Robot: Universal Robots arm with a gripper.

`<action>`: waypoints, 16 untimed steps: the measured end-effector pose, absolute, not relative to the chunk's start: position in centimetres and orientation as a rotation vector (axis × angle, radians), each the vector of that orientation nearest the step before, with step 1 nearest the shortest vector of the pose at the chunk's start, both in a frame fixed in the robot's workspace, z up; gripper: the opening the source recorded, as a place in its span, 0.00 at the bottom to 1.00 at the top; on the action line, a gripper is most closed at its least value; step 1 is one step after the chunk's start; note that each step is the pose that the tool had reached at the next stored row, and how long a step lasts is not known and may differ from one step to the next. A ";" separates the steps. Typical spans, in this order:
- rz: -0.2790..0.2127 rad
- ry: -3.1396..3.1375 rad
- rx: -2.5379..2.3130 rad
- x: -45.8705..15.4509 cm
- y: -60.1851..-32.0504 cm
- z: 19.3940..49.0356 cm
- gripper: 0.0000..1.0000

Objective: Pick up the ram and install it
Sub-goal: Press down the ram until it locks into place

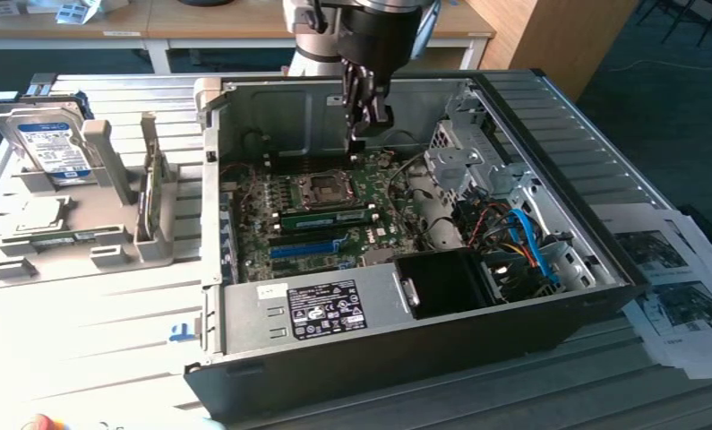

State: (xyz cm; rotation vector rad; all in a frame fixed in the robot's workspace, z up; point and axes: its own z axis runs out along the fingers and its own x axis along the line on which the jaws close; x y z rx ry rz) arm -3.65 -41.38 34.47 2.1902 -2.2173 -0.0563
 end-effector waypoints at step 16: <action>-0.056 -2.217 2.190 -1.9 -41.4 34.5 0.10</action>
